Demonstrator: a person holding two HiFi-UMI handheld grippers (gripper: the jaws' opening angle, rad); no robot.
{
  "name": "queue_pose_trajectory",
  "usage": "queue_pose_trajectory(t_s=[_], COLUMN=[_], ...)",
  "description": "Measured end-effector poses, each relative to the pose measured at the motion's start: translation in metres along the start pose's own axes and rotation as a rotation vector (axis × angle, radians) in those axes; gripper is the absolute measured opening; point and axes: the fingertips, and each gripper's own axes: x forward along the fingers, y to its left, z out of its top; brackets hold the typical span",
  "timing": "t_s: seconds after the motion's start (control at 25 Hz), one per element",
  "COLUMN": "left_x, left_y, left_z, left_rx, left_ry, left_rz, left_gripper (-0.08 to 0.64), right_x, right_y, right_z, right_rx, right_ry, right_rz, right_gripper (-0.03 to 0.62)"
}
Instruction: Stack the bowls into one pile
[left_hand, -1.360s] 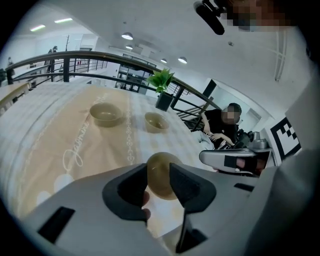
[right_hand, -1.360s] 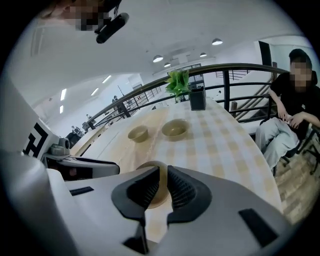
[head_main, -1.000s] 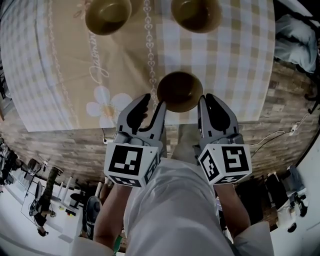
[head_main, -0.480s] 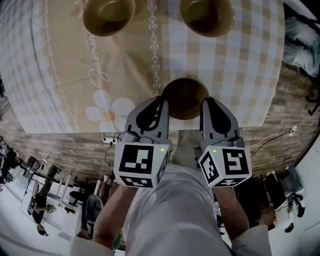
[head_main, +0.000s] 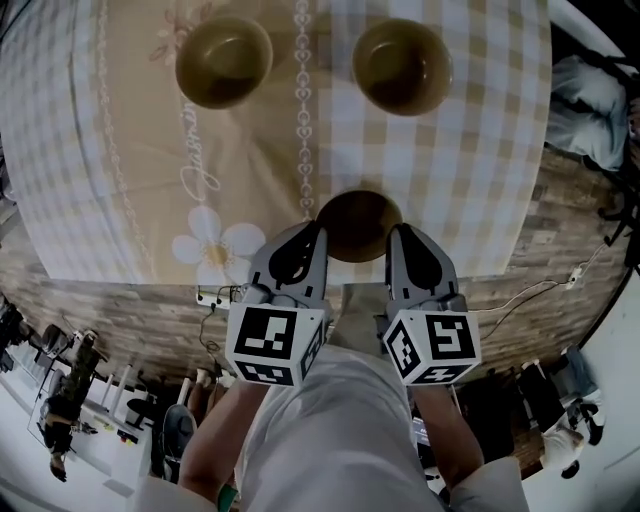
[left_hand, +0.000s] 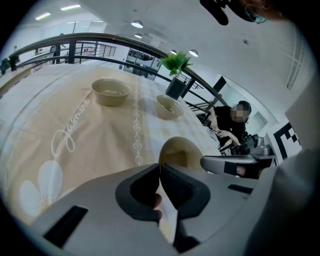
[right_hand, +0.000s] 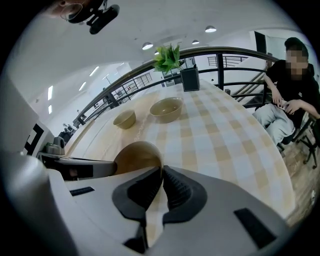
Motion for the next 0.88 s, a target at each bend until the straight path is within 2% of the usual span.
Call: queue_pose_trajectory(t_s=[0.32, 0.64, 0.88], left_x=[-0.013, -0.023, -0.037], left_y=[-0.003, 0.003, 0.029], left_z=[0.026, 0.043, 0.064], left_rx=[-0.004, -0.031, -0.030], left_ry=[-0.041, -0.058, -0.086], left_rz=[0.006, 0.016, 0.046], left_gripper=[0.032, 0.032, 0.032], right_x=[-0.005, -0.004, 0.009], right_y=[0.009, 0.022, 0.051], right_z=[0.034, 0.056, 0.078], right_rx=[-0.016, -0.053, -0.068], right_ry=[-0.053, -0.052, -0.075], right_rz=[0.008, 0.023, 0.060], right_gripper=[0.040, 0.040, 0.040])
